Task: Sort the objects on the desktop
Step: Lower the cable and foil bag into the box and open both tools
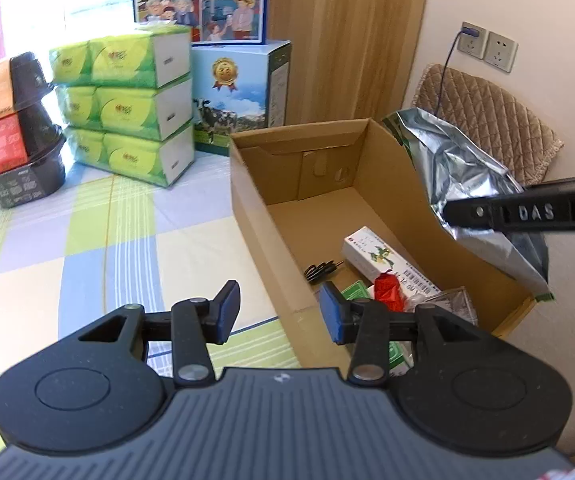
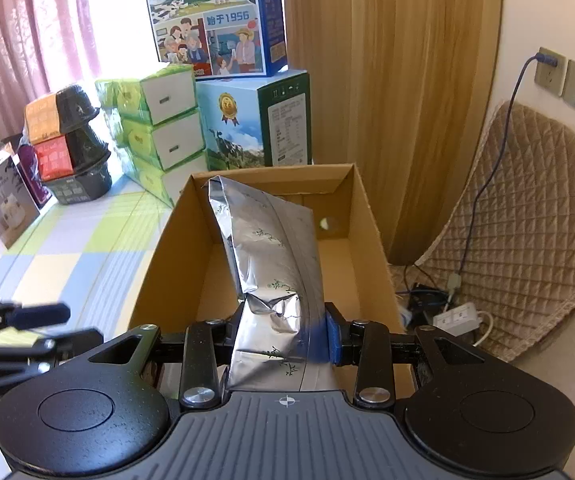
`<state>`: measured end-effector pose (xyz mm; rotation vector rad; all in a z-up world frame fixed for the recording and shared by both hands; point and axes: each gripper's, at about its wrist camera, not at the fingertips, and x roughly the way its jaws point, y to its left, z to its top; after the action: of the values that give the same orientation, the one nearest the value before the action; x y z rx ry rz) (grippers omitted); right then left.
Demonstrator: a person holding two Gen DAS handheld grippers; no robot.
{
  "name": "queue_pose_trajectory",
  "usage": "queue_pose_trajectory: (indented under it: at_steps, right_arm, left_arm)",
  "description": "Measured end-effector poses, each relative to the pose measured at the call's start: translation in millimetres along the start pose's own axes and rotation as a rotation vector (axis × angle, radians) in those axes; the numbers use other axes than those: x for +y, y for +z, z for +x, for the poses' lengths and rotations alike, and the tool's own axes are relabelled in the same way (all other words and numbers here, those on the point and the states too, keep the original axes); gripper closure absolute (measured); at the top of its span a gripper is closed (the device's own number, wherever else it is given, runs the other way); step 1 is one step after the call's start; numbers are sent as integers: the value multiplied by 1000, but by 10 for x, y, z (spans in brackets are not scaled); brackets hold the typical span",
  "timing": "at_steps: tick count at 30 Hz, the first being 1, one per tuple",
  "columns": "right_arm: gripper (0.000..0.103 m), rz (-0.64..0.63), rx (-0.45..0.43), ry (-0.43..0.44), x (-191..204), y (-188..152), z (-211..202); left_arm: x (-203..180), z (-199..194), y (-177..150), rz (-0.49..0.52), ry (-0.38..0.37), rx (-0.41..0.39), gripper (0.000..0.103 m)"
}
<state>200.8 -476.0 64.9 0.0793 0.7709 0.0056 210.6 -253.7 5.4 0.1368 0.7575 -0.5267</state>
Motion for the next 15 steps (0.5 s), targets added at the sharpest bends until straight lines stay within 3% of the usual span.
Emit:
queue_pose_trajectory:
  at_steps: [3,5,7,15]
  right_arm:
    - [67,1,-41,19,30,75,61]
    - [54,18,-47,19,29,125,80]
    - [50,34,-60,26,30,136,46]
    - [35,35,-41,35,45,-107,-207]
  left_arm:
    - [46,1,-50,-5,8,8,60]
    - [81,-18,-85,-11,17,11,50]
    - [119,-60,-123,-21,26,1,41]
    - [156,-314,-281,-52,72,-34,14]
